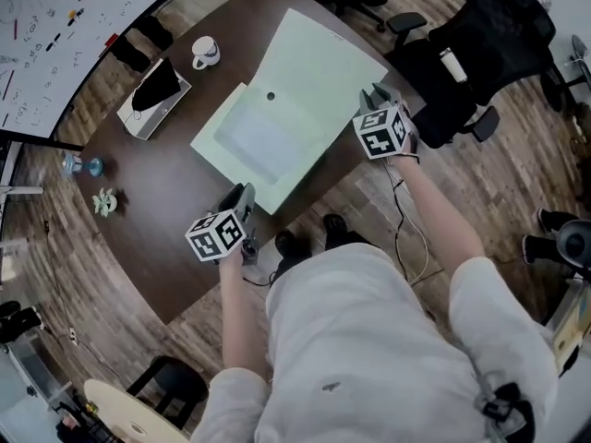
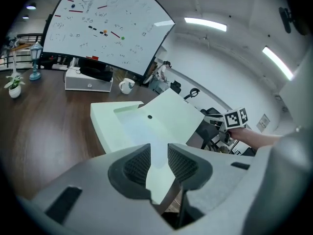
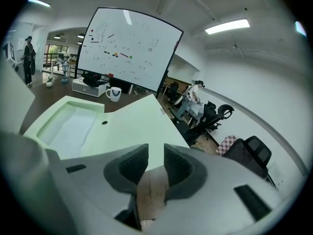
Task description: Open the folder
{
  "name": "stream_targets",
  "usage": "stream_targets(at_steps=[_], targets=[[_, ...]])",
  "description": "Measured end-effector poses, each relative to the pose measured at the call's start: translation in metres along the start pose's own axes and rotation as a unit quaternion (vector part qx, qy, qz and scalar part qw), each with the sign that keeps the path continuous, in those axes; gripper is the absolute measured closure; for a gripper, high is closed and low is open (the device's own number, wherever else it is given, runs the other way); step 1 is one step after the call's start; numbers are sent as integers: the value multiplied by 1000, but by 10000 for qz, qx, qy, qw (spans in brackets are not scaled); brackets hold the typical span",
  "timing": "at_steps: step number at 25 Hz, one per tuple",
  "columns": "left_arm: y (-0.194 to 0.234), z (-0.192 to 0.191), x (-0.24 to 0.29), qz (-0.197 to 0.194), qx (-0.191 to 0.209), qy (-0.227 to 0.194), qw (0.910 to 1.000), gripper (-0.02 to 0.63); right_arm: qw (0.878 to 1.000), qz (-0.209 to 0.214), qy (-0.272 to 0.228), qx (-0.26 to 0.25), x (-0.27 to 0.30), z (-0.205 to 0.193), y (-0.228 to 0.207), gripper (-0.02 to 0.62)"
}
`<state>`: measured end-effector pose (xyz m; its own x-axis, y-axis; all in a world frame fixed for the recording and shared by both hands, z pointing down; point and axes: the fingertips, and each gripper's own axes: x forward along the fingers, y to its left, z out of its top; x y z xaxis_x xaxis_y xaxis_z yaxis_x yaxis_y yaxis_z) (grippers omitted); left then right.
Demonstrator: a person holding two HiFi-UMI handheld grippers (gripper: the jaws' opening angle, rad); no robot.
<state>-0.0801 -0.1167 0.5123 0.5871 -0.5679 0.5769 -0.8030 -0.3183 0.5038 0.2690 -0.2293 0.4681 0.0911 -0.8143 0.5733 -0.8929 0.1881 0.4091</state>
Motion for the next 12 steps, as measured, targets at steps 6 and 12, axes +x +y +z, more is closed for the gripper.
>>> stream_targets(at_steps=[6,12], targets=[[-13,23,-6,-479,335,-75,9983,502,9992,9,-273,308,-44,25,20,517],[-23,39,-13,-867,633,-142,9941,523,9968,24,-485,635,-83,42,46,534]])
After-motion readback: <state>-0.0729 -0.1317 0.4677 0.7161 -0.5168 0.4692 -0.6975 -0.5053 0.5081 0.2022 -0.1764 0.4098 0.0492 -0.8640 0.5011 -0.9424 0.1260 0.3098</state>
